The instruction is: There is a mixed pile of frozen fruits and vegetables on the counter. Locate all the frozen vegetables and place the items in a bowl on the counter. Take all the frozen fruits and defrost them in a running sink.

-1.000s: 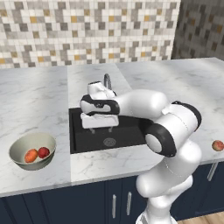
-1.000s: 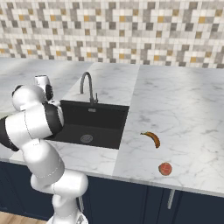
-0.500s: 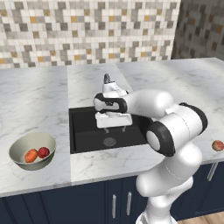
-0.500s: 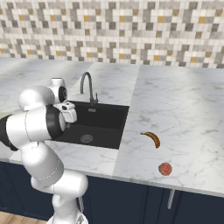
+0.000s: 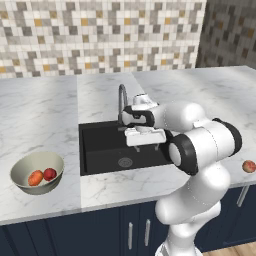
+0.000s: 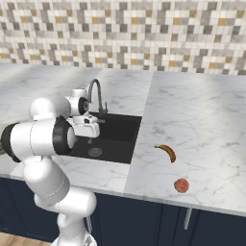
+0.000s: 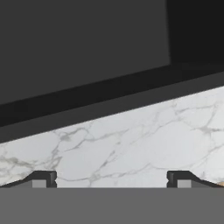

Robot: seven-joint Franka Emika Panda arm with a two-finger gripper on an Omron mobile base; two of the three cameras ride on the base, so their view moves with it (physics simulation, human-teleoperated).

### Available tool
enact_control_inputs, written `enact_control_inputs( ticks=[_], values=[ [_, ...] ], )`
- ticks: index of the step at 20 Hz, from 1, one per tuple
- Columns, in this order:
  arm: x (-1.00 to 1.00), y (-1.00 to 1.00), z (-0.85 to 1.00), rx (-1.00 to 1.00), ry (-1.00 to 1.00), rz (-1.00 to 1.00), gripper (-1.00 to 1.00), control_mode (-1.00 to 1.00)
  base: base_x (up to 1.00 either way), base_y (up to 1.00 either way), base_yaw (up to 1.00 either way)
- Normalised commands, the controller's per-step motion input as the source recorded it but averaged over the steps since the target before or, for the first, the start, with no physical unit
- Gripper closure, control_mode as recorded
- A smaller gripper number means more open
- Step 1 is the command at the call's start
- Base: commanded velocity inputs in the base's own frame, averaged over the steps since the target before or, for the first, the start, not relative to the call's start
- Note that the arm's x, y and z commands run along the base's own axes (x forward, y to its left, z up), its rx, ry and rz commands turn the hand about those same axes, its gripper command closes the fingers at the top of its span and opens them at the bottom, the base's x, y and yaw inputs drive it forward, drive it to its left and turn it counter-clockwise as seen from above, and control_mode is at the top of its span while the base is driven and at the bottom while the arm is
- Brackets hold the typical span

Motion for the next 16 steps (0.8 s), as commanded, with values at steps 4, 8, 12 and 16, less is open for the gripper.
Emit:
enact_control_inputs(
  ticks=[4, 8, 12, 16],
  values=[
    [0.19, -0.50, -0.04, 0.00, 0.07, 0.00, -1.00, -1.00, 0.00, 0.00, 0.00],
    [0.19, -0.48, 0.01, 0.02, 0.08, 0.00, -1.00, -1.00, 0.00, 0.00, 0.00],
    [0.21, -0.45, 0.03, 0.04, 0.07, 0.00, -1.00, -1.00, 0.00, 0.00, 0.00],
    [0.24, -0.46, -0.03, 0.03, 0.08, 0.00, -1.00, -1.00, 0.00, 0.00, 0.00]
  ],
)
